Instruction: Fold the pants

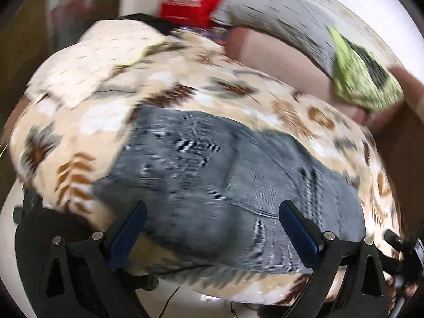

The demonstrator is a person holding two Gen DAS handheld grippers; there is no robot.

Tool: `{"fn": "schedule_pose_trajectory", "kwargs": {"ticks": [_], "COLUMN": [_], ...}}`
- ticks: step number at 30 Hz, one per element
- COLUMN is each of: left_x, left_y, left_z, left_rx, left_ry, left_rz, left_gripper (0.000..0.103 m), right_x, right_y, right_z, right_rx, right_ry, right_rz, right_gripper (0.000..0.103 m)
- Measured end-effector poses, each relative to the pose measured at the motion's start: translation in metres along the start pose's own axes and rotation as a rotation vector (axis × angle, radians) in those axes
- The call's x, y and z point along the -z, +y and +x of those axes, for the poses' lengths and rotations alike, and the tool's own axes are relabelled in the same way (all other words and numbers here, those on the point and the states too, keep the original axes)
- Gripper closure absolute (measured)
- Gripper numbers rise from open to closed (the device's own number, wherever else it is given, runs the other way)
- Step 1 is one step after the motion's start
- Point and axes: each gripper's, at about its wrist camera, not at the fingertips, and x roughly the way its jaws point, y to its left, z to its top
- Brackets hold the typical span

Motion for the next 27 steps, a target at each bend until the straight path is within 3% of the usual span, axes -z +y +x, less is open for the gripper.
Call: {"fn": "schedule_pose_trajectory", "kwargs": {"ticks": [2, 6, 8, 15, 17, 19, 20, 25, 27], "left_x": [0.004, 0.011, 0.014, 0.012, 0.01, 0.008, 0.007, 0.009, 0.011], "left_y": [0.019, 0.052, 0.064, 0.086, 0.09, 0.096, 0.101, 0.11, 0.112], "left_z": [-0.004, 0.003, 0.004, 0.002, 0.004, 0.007, 0.011, 0.027, 0.039], "left_rx": [-0.018, -0.023, -0.018, 0.116, 0.154, 0.174, 0.186, 0.219, 0.214], "left_ry": [-0.015, 0.002, 0.008, -0.007, 0.003, 0.012, 0.027, 0.074, 0.097], "left_rz": [-0.071, -0.202, -0.254, -0.382, -0.406, -0.446, -0.469, -0.542, -0.567], "left_gripper": [0.003, 0.003, 0.003, 0.003, 0.003, 0.003, 0.003, 0.003, 0.003], "right_x": [0.0, -0.002, 0.0, 0.004, 0.002, 0.003, 0.004, 0.002, 0.005], "right_y": [0.006, 0.007, 0.024, 0.093, 0.101, 0.084, 0.075, 0.092, 0.095], "right_z": [-0.003, 0.0, 0.008, 0.06, 0.089, 0.13, 0.141, 0.114, 0.109], "right_rx": [-0.003, 0.012, -0.021, -0.132, -0.094, 0.046, 0.066, 0.05, -0.003], "right_ry": [-0.03, -0.024, -0.008, 0.14, 0.182, 0.284, 0.296, 0.206, 0.206], "right_rz": [-0.024, -0.046, -0.077, -0.183, -0.217, -0.183, -0.141, -0.165, -0.166], "right_gripper": [0.02, 0.02, 0.02, 0.02, 0.018, 0.017, 0.015, 0.013, 0.013]}}
